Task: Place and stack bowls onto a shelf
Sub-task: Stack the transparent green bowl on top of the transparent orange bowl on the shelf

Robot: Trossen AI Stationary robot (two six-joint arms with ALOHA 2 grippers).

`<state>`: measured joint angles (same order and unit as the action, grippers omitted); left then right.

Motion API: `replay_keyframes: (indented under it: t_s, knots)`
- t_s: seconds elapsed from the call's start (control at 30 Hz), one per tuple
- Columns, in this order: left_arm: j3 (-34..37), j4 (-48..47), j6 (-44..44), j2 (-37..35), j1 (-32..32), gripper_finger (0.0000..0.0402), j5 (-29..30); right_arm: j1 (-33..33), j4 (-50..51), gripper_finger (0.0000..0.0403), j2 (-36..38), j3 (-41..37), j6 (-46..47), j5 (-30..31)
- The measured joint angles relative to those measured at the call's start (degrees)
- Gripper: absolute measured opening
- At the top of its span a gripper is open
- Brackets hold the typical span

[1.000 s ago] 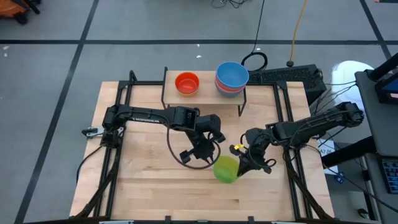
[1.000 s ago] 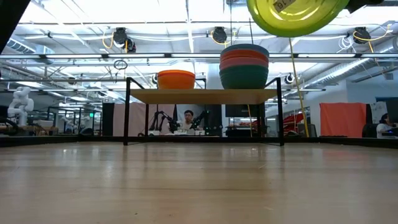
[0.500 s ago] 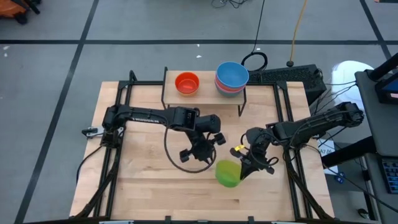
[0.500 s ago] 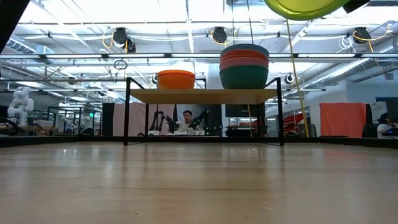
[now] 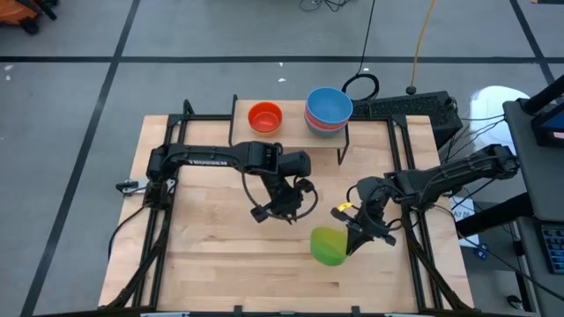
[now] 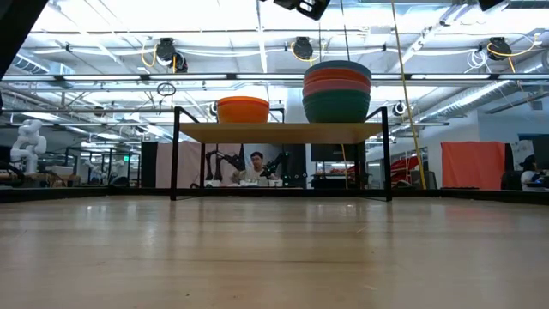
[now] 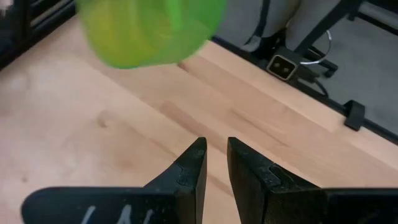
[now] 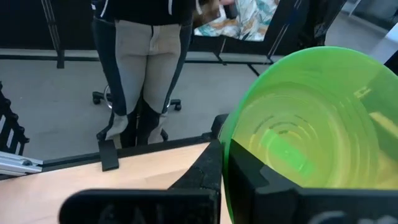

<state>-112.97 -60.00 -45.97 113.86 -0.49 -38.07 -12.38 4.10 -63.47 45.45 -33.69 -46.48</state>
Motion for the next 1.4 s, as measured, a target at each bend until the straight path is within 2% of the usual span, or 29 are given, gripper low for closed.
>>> replay_keyframes:
  t_s: [0.2, 0.33, 0.7, 1.03, 1.17, 1.4]
  knots:
    - [0.0, 0.7, -2.0, 0.0, -2.4, 0.0067, 0.3, 0.0, 0.0, 0.0, 2.3, 0.0, 0.0, -0.1]
    - [0.0, 5.6, -1.2, 0.0, -3.3, 0.0067, 1.2, -0.6, 0.0, 0.0, 2.3, 0.0, 0.0, -0.4]
    - [0.0, 14.8, 2.2, 0.0, -3.8, 0.0067, 1.4, -1.2, -0.5, 0.0, 1.6, 0.0, -0.4, -6.3]
    - [0.0, 18.0, 5.2, 0.7, -4.2, 0.0067, -2.8, -0.3, -3.9, 0.0, -0.4, 0.0, -4.5, -10.9]
    - [0.0, 20.0, 6.7, 0.7, -4.2, 0.0067, -3.1, 0.6, -4.8, 0.0, -2.2, 0.0, -5.3, -11.0]
    - [0.0, 20.3, 6.9, 1.6, -4.2, 0.0067, -5.6, 2.5, -8.6, 0.0, -4.0, 0.0, -6.1, -16.4]
